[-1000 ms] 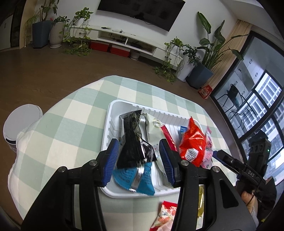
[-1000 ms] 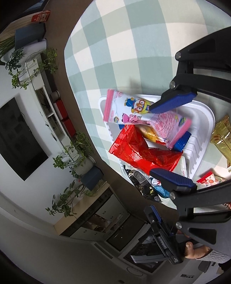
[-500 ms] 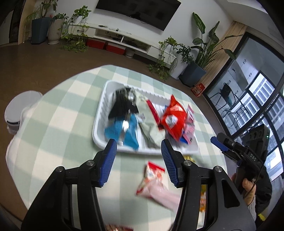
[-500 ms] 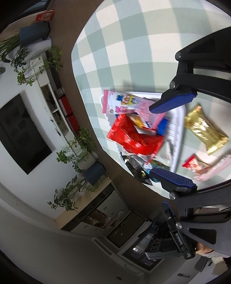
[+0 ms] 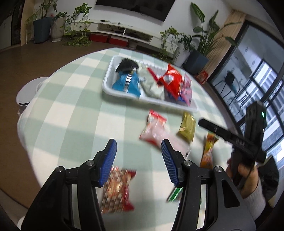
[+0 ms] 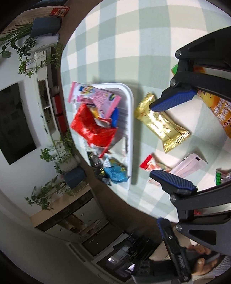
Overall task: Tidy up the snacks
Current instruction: 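Move both tools back over the remaining snacks on the table, then grasp the heart-print candy with the left tool while the right tool grasps the gold wafer bar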
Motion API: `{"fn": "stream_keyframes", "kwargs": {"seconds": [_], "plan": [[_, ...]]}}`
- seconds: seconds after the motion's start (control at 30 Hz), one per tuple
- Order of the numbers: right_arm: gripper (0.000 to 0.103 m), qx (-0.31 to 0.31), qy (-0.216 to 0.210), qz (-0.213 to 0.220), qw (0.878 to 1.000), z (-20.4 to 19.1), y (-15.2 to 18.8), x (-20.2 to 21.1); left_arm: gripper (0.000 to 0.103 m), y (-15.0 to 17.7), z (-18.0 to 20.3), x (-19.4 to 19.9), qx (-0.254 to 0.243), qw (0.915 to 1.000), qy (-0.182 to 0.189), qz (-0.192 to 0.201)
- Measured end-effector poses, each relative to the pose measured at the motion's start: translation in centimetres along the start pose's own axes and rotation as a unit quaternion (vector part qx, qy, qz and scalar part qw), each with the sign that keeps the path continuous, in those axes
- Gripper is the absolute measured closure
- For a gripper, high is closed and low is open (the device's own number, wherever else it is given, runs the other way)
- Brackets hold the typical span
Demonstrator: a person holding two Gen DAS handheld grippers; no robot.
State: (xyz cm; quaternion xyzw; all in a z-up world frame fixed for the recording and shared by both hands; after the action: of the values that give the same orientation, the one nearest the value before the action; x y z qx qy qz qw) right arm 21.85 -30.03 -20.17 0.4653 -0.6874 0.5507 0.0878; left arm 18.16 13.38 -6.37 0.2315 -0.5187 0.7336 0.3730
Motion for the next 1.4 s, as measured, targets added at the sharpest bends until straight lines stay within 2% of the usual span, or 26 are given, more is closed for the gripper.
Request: {"fn": "stream_keyframes", "kwargs": {"seconds": [0.2,0.5,0.9,1.4], "plan": [[0.031,-0.001,0.015,-0.015,1.0,0.3,1.1,-1.1,0.052,3.3,-1.0,0.3,-0.016,0.9991,-0.027,-0.027],[0.031,-0.001,0.028,-0.027,0.999,0.5,1.8,-2.0,0.052,5.6,-1.9,-0.3,-0.034,0.9966,-0.052,-0.054],[0.031,0.004,0.035,-0.029,0.999,0.1,2.1,-2.6,0.052,6.7,-1.9,-1.5,-0.039,0.9953,-0.056,-0.068],[0.03,0.023,0.067,-0.033,0.997,0.3,1.7,-3.6,0.05,7.0,-1.7,-2.1,-0.062,0.9937,-0.069,-0.062]]}}
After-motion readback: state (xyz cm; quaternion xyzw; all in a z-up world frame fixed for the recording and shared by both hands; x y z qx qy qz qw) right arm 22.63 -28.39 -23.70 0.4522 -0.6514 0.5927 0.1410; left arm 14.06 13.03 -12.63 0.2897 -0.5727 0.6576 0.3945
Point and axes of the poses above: each gripper's, at about its wrist camera, not at the fingertips, and x roughly against the way its jaws point, z to its right, y to its underside, the point moved 10 cm from there along -x, roughly the way its jaws point, and after that the axes turned 2 degrees about y, right-handed, at the moved point
